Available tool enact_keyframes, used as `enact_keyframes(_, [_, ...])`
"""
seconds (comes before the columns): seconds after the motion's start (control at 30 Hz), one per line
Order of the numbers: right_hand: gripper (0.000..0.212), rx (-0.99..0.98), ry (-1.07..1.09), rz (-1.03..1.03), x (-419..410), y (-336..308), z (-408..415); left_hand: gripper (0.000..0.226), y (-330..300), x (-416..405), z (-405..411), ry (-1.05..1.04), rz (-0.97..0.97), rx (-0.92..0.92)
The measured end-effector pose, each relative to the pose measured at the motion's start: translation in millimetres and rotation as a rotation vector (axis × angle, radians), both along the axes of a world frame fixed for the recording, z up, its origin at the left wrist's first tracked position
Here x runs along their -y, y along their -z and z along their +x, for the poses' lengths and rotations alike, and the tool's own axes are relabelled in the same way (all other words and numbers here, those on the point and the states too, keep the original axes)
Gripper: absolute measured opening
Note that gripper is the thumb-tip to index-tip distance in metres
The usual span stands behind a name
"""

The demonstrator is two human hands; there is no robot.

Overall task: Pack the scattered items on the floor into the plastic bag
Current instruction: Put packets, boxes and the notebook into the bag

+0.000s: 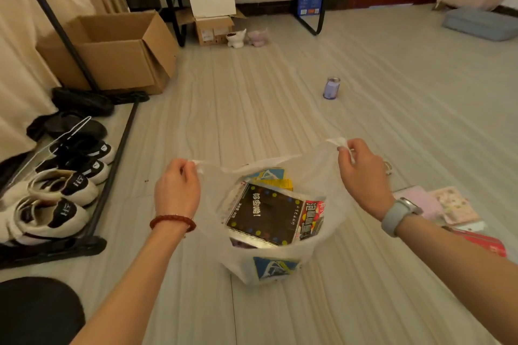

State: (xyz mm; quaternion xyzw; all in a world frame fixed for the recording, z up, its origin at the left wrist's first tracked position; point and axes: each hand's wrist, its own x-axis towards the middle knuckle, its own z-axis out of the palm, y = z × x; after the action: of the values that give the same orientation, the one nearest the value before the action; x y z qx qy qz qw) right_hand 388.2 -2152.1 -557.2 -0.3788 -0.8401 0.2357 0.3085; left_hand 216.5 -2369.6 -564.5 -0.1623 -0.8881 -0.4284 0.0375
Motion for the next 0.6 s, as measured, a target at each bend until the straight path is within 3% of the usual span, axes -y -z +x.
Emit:
enact_keyframes(0.1, [0.025,0.273,-0.065,-0.003,-4.5,30.6,20.1,0.034,16.6,10.7,2.5,-0.021,-0.257,0.005])
enact_keyframes(0.2, [0.021,0.349,-0.196,-0.061,-10.1,40.4,36.1,0.046,10.3,4.7,3.8,0.021,-0.616,-0.102])
enact_keyframes(0.37, [0.04,0.242,-0.269,-0.033,-16.7,10.9,40.6,0.05,-28.6,-48.7,23.9,0.243,-0.515,-0.375])
enact_keyframes(0.6, [0.035,0.169,-0.22,0.048,-54.6,-16.3,81.0,0.045,-50.5,-151.1,104.4,0.738,-0.447,-0.617])
